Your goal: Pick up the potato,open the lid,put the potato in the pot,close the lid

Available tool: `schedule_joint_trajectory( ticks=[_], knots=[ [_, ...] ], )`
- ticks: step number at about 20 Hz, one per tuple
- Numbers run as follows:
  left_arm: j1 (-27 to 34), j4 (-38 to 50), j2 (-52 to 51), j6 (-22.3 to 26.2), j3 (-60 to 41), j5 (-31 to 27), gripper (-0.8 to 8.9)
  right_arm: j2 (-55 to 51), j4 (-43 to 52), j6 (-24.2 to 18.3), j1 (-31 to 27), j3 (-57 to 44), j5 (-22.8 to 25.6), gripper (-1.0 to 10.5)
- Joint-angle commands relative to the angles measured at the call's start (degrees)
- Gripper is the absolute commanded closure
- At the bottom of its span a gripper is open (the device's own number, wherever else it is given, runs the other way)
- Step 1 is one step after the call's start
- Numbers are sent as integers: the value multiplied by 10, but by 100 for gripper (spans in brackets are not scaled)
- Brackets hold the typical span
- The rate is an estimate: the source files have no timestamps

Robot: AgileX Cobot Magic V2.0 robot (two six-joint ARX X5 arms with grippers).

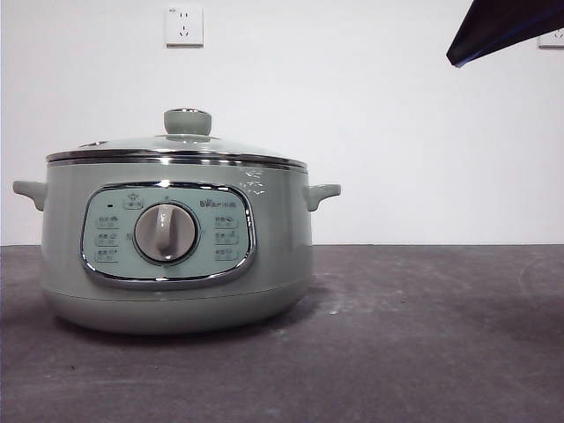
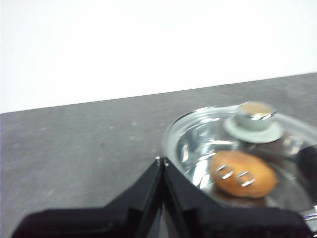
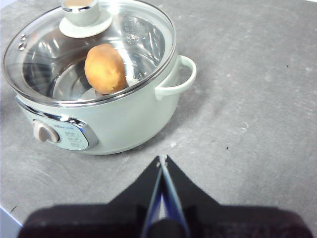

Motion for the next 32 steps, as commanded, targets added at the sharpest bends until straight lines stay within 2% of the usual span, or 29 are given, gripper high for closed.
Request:
schedule_joint_trajectory(
  ticks=[1, 5, 9, 13, 32],
  knots=[
    [21, 42, -35, 6, -79, 4, 816, -1, 2, 6, 1, -2, 2, 958],
    [34, 69, -94, 6, -176, -2, 817, -1, 2, 6, 1, -2, 2, 958],
    [34, 65, -139, 5, -225, -1, 817, -1, 2, 6, 1, -2, 2, 958],
    [34, 34, -148, 5, -231, -2, 816, -1, 2, 6, 1, -2, 2, 958],
    [33, 35, -148, -5, -231, -2, 817, -18, -2, 5, 0, -2, 9, 958]
  ],
)
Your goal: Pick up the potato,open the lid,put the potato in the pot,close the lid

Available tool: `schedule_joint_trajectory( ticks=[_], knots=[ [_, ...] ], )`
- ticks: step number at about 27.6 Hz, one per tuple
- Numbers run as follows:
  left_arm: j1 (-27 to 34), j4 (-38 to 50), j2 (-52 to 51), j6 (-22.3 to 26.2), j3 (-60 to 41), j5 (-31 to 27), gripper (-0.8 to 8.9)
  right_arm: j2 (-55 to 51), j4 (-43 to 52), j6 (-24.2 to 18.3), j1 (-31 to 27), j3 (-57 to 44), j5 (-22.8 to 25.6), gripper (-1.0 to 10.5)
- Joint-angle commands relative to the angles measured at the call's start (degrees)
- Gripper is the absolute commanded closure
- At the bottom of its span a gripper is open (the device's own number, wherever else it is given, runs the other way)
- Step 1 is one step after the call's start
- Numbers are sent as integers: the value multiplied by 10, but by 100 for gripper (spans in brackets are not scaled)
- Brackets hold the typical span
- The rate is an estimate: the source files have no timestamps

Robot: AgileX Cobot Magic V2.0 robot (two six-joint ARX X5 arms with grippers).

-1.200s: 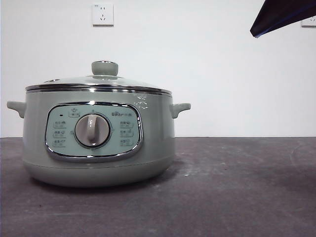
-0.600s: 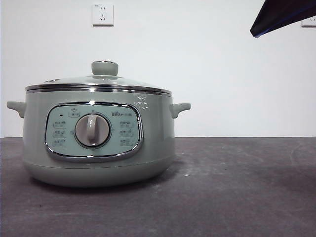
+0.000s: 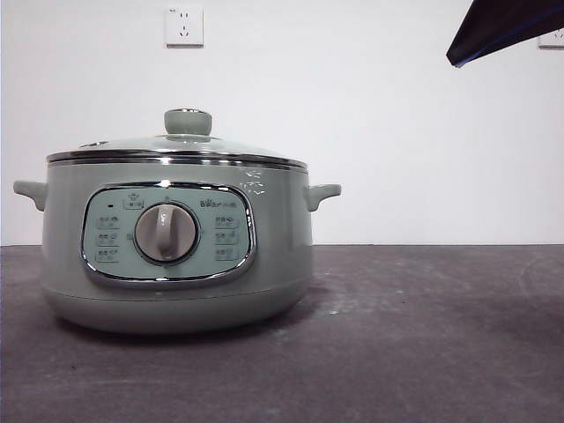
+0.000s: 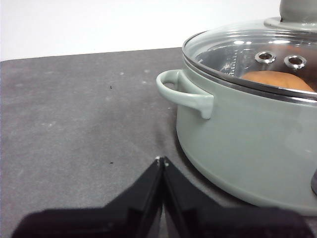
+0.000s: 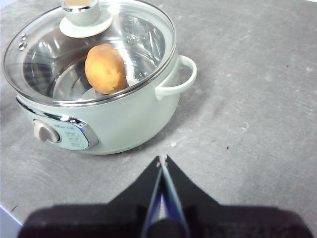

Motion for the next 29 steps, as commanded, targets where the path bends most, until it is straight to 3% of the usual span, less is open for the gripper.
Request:
schedule_joint_trajectory(
  ticks=[1, 4, 9, 12, 17, 29],
  knots=[
    [1, -2, -2, -3, -8, -1, 817, -30, -2, -1, -3, -2, 31, 958],
    [1, -2, -2, -3, -8, -1, 817, -83, 1, -39, -40, -22, 42, 958],
    [1, -2, -2, -3, -8, -1, 817, -253, 103, -40, -209, -186, -96, 958],
    [1, -2, -2, -3, -8, -1, 817, -347, 123, -28, -290, -270, -111, 958],
    [1, -2, -2, -3, -8, -1, 817, -415, 125, -12, -326, -339, -108, 958],
    [1, -2, -2, -3, -8, -1, 817, -439, 147, -12, -326, -402, -108, 958]
  ],
)
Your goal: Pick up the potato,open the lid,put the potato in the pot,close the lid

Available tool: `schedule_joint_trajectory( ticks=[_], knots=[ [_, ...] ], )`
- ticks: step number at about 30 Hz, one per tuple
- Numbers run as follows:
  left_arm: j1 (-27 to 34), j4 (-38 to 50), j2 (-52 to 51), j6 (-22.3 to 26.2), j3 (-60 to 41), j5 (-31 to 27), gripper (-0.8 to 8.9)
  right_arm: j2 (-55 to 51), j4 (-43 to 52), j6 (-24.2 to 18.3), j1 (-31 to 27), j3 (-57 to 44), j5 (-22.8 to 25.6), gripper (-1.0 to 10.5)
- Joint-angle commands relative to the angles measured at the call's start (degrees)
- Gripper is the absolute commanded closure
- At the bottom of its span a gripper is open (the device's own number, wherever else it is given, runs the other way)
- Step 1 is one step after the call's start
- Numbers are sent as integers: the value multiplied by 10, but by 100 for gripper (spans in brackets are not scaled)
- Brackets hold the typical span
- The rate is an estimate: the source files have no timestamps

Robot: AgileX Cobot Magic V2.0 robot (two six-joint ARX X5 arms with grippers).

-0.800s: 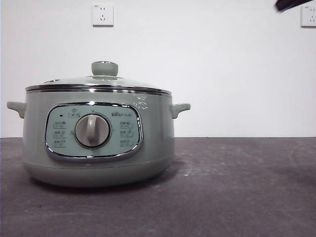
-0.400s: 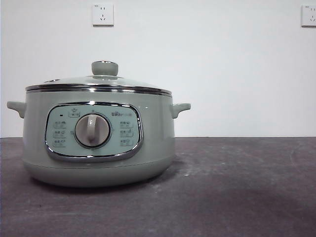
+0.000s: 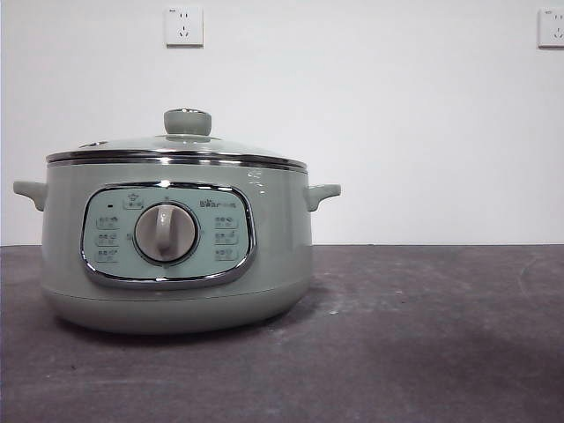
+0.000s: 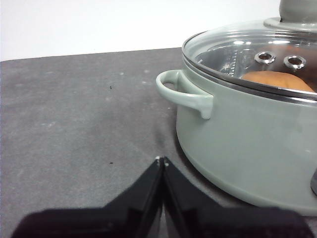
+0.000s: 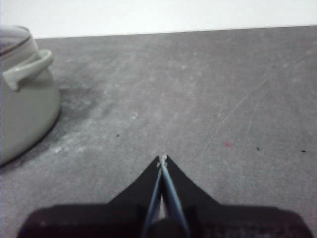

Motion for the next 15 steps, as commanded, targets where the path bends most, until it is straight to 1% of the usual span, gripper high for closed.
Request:
schedule_joint_trajectory(
  ticks=[1, 15],
  knots=[
    [1, -2, -2, -3, -8, -1, 817, -5, 22, 6, 0, -14, -1, 957],
    [1, -1, -2, -3, -8, -1, 817, -5, 29, 5, 1, -18, 4, 946]
  ],
)
